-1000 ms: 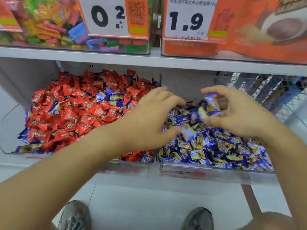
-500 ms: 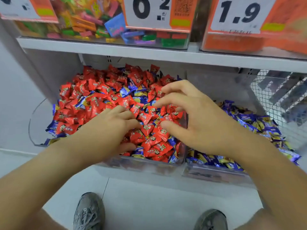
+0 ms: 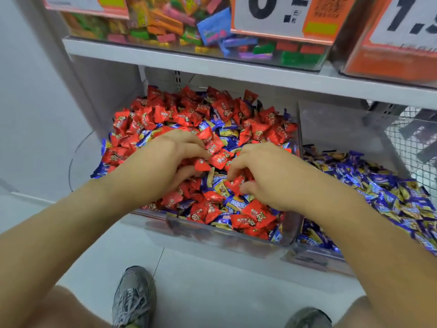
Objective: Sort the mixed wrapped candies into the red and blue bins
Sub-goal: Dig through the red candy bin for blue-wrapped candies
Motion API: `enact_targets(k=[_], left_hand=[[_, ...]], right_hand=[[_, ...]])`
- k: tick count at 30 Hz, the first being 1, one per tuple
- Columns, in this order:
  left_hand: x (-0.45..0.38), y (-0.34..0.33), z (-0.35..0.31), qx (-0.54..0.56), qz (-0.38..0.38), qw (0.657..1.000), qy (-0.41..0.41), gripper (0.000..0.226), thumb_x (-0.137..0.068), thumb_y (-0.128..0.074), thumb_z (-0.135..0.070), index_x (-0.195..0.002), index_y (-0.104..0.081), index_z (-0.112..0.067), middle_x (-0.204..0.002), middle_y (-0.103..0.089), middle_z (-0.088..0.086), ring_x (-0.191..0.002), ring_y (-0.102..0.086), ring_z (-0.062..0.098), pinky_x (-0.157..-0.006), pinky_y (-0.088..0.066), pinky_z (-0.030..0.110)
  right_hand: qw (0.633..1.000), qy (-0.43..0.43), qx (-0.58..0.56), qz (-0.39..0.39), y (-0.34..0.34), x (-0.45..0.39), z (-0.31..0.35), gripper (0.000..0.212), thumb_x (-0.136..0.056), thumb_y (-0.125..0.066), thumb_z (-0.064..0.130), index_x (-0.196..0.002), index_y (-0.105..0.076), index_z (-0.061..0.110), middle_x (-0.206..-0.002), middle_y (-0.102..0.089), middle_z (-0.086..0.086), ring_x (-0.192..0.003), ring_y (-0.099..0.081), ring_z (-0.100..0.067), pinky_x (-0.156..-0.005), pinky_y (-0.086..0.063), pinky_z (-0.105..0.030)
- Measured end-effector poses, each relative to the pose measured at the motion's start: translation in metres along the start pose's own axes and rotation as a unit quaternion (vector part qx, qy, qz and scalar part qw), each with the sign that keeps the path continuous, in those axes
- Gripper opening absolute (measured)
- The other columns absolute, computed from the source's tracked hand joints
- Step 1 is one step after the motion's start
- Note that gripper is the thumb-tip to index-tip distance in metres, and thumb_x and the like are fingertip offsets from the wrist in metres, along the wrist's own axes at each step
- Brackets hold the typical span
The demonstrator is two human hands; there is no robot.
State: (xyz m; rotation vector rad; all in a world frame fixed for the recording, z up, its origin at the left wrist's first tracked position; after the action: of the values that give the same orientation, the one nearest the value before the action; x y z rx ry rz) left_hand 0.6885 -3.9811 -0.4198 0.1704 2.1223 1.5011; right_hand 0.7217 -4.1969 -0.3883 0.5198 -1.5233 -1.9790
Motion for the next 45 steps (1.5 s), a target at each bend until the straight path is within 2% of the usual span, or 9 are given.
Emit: enact_targets(k=[9,13,18,25,30,36,39,43,45], left_hand=[[-0.028,0.003,0.012,0.002,-0.031,0.997,0.074,0.039,-0.088,-0.063,-0.020,-0.126,-0.064,-0.015,-0.127,-0.058,0.004,-0.120,-0.049,0.022,-0.102,-0.033,0.024],[-0.018,0.017,-0.007,-0.004,-0.053,0.998,0.040,0.037,-0.081,-0.054,-0.032,-0.110,-0.072,-0.018,-0.118,-0.060,0.000,-0.114,-0.049,0.019,-0.100,-0.040,0.034],[-0.001,0.008,-0.035,0.072,0.028,0.996,0.031,0.015,-0.080,-0.059,-0.030,-0.078,-0.073,-0.023,-0.075,-0.061,-0.013,-0.069,-0.056,0.004,-0.068,-0.048,0.025],[0.004,-0.004,-0.024,-0.057,0.057,0.994,0.079,0.032,-0.088,-0.062,-0.049,-0.106,-0.069,-0.024,-0.096,-0.065,-0.005,-0.091,-0.048,0.018,-0.084,-0.047,0.038],[0.002,0.000,-0.027,-0.112,0.069,0.989,0.068,0.052,-0.079,-0.061,-0.067,-0.112,-0.063,-0.027,-0.105,-0.059,-0.008,-0.097,-0.046,0.016,-0.086,-0.044,0.037],[-0.004,-0.010,-0.033,-0.003,0.084,0.996,-0.014,0.037,-0.074,-0.081,-0.043,-0.103,-0.071,-0.023,-0.095,-0.063,-0.006,-0.089,-0.048,0.013,-0.081,-0.045,0.033],[-0.005,-0.019,-0.036,-0.015,0.095,0.995,0.011,0.042,-0.079,-0.073,-0.053,-0.102,-0.070,-0.018,-0.092,-0.060,-0.003,-0.092,-0.054,0.017,-0.081,-0.048,0.036],[-0.007,-0.024,-0.042,-0.073,0.107,0.991,0.039,0.056,-0.080,-0.066,-0.062,-0.116,-0.063,-0.019,-0.104,-0.057,-0.001,-0.100,-0.056,0.019,-0.084,-0.047,0.035],[-0.009,-0.025,-0.043,-0.077,0.127,0.988,0.031,0.060,-0.084,-0.065,-0.058,-0.131,-0.056,-0.022,-0.111,-0.059,0.000,-0.106,-0.055,0.020,-0.090,-0.046,0.036]], right_hand=[[0.993,-0.016,0.030,-0.117,0.007,-0.021,0.001,0.029,-0.095,-0.062,0.040,-0.123,-0.067,0.031,-0.113,-0.056,0.003,-0.110,-0.051,-0.020,-0.095,-0.044,-0.037],[0.992,0.014,0.027,-0.122,0.002,-0.025,0.001,0.029,-0.094,-0.063,0.040,-0.121,-0.068,0.030,-0.132,-0.053,0.006,-0.126,-0.042,-0.023,-0.107,-0.037,-0.049],[0.993,0.114,0.011,0.004,-0.012,-0.032,0.011,0.014,-0.089,-0.069,0.020,-0.101,-0.076,0.022,-0.124,-0.059,0.005,-0.118,-0.049,-0.018,-0.099,-0.044,-0.043],[0.994,0.061,0.075,0.058,-0.001,-0.024,-0.008,0.069,-0.091,-0.070,0.038,-0.152,-0.039,0.031,-0.161,-0.028,0.012,-0.150,-0.018,-0.008,-0.123,-0.015,-0.028],[0.995,0.022,0.094,0.013,0.013,-0.016,-0.012,0.060,-0.079,-0.080,0.046,-0.134,-0.060,0.032,-0.139,-0.056,0.009,-0.130,-0.045,-0.015,-0.111,-0.037,-0.037],[0.996,0.080,0.026,-0.033,0.010,-0.007,0.007,0.018,-0.073,-0.083,0.042,-0.085,-0.074,0.033,-0.081,-0.059,0.018,-0.080,-0.053,-0.002,-0.078,-0.039,-0.022],[0.996,0.035,0.064,0.048,0.001,-0.005,0.005,0.030,-0.076,-0.082,0.043,-0.103,-0.074,0.031,-0.074,-0.050,0.020,-0.068,-0.047,0.002,-0.062,-0.034,-0.011],[0.988,0.004,0.116,0.098,0.001,0.000,0.000,0.077,-0.067,-0.083,0.056,-0.136,-0.057,0.032,-0.101,-0.050,0.010,-0.089,-0.048,-0.009,-0.083,-0.048,-0.029],[0.984,-0.006,0.133,0.117,0.001,0.003,0.003,0.082,-0.067,-0.083,0.057,-0.139,-0.053,0.033,-0.106,-0.045,0.007,-0.097,-0.046,-0.013,-0.087,-0.048,-0.034]])
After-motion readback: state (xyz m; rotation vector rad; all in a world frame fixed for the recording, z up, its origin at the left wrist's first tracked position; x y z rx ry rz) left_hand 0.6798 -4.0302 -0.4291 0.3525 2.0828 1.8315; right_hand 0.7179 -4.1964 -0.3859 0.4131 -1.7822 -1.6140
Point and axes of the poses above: each hand's wrist, its own x-axis away from the middle knuckle, its own y-axis out of the back of the hand, z = x × y, the point moved 1 cm from there along -x, towards the middle knuckle
